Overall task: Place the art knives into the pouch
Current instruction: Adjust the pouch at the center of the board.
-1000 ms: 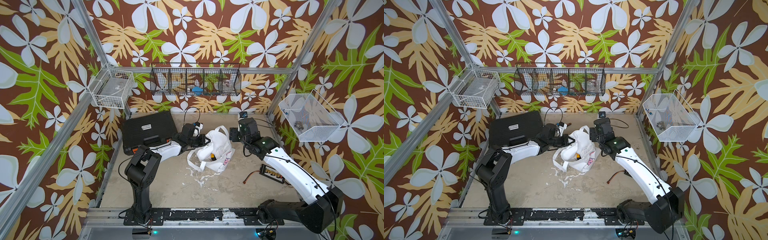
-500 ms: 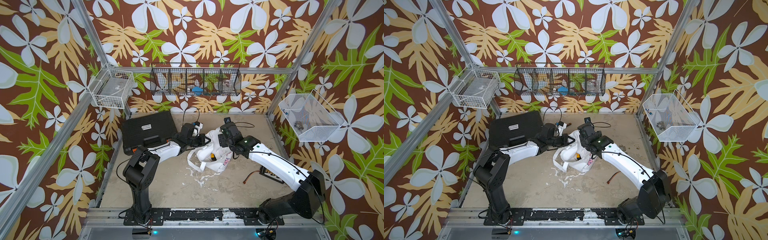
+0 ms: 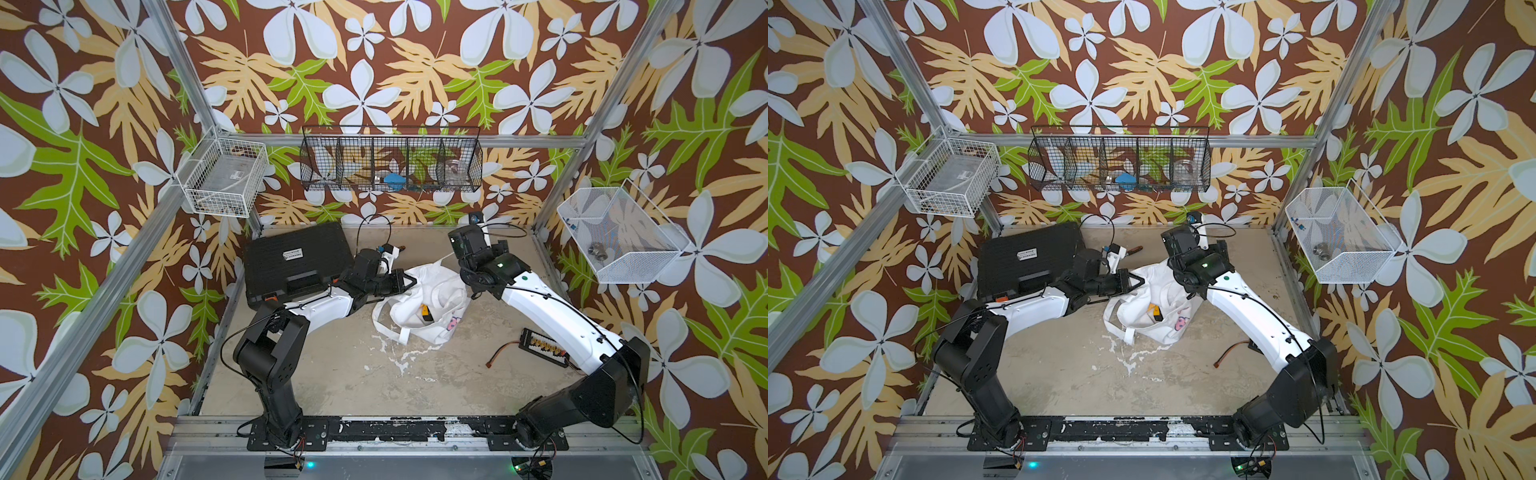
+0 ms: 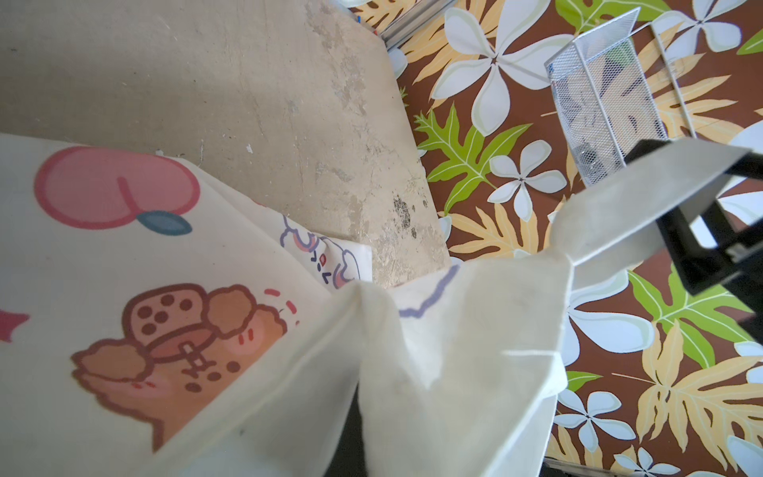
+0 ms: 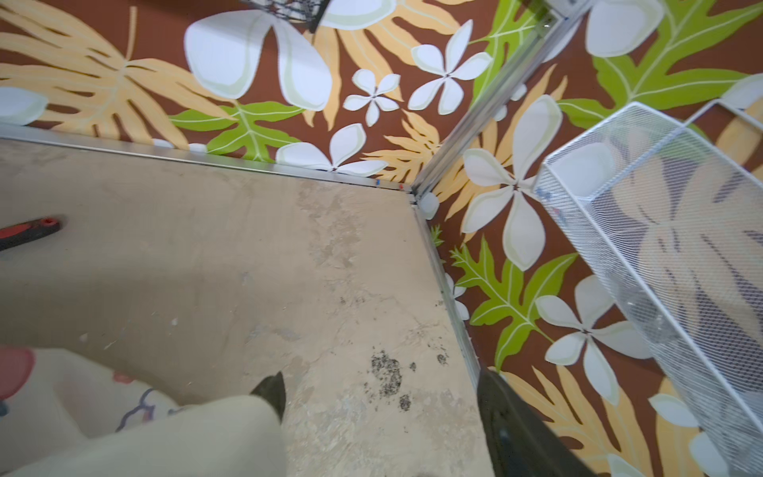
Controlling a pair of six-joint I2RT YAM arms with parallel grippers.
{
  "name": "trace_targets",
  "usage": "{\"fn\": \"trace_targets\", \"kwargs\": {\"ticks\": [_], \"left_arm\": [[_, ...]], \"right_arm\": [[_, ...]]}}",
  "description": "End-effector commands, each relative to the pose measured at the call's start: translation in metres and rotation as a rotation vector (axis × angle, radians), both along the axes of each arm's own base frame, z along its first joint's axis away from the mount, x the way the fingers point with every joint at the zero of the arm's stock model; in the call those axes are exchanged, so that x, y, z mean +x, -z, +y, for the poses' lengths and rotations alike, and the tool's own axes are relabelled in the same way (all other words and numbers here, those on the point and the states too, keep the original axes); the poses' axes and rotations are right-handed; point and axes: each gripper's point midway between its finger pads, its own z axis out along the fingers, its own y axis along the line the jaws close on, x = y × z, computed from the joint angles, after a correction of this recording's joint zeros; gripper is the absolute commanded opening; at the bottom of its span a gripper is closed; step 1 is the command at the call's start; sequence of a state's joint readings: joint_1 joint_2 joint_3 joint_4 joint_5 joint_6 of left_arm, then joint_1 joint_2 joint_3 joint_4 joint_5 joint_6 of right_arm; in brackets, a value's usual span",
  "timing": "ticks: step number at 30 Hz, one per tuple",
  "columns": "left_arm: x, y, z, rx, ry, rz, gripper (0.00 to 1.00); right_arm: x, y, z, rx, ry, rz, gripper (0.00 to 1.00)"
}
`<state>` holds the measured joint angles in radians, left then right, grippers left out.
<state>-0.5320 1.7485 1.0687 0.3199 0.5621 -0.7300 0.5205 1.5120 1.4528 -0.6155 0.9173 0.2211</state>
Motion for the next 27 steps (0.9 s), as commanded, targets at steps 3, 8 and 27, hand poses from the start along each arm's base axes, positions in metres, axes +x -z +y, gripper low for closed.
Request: {"fn": "trace_targets", "kwargs": {"ticks": [3, 8, 27], "left_arm": [[-0.003, -0.003, 0.010, -0.009, -0.015, -0.005, 0.00], [-0.009, -0.007, 0.023, -0.017, -0.039, -0.010, 0.00], [-0.021, -0.037, 0.037, -0.078, -0.070, -0.041, 0.00]], "right_arm": [[-0.003, -0.017, -0.044, -0.053, 0.131, -0.038, 0.77], [0.013, -0.017, -0.061, -0.053, 0.183, -0.040, 0.78], [0.057, 0.087, -0.097, -0.005, 0.261, 0.226, 0.78]]}}
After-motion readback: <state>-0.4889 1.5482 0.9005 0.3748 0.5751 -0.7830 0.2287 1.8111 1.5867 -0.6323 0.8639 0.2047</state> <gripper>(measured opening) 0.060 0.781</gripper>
